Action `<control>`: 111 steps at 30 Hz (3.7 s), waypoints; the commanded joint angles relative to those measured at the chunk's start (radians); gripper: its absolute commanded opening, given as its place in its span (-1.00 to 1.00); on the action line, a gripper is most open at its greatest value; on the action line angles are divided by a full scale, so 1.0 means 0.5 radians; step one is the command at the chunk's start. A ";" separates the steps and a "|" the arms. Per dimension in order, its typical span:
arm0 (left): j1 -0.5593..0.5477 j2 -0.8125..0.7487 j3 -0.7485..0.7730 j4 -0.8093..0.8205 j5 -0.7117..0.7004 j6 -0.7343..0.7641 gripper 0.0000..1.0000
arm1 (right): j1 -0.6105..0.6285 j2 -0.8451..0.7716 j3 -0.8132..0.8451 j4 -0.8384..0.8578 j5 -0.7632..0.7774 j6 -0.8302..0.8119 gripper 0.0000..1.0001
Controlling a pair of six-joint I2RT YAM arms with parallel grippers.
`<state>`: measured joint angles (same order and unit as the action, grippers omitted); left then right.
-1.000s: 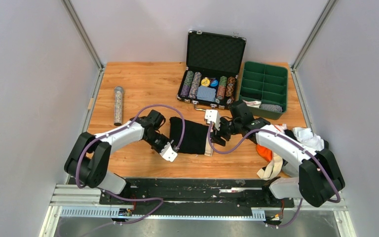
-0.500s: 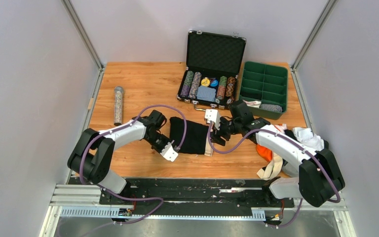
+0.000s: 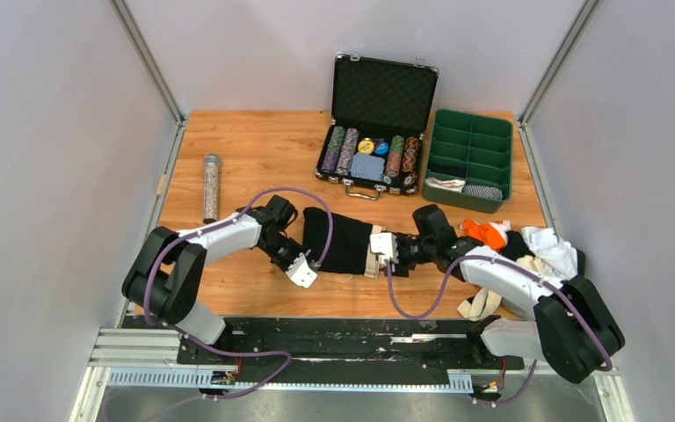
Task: Roll the underwear
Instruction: Fold the underwear at the center of the board.
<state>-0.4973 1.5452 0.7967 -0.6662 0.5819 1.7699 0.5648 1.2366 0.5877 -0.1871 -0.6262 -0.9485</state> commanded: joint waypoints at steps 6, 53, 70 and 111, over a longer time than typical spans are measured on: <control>-0.006 0.027 0.044 -0.261 -0.065 -0.027 -1.00 | 0.038 0.135 -0.082 0.203 -0.263 -0.542 0.09; -0.006 -0.028 0.071 -0.237 -0.065 -0.154 -1.00 | 0.280 0.550 0.147 -0.339 0.243 -0.639 -1.00; -0.034 -0.065 0.385 -1.164 0.234 -0.221 -1.00 | 0.182 -0.008 0.180 -0.899 -0.242 -0.277 -1.00; 0.203 0.955 1.603 -1.702 0.361 -0.812 -1.00 | -0.534 1.721 2.134 -2.521 -0.889 -0.035 -1.00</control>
<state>-0.4141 1.9911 1.5494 -1.5040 0.7643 1.4143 0.3042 2.0426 1.5360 -1.3529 -1.0145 -1.0000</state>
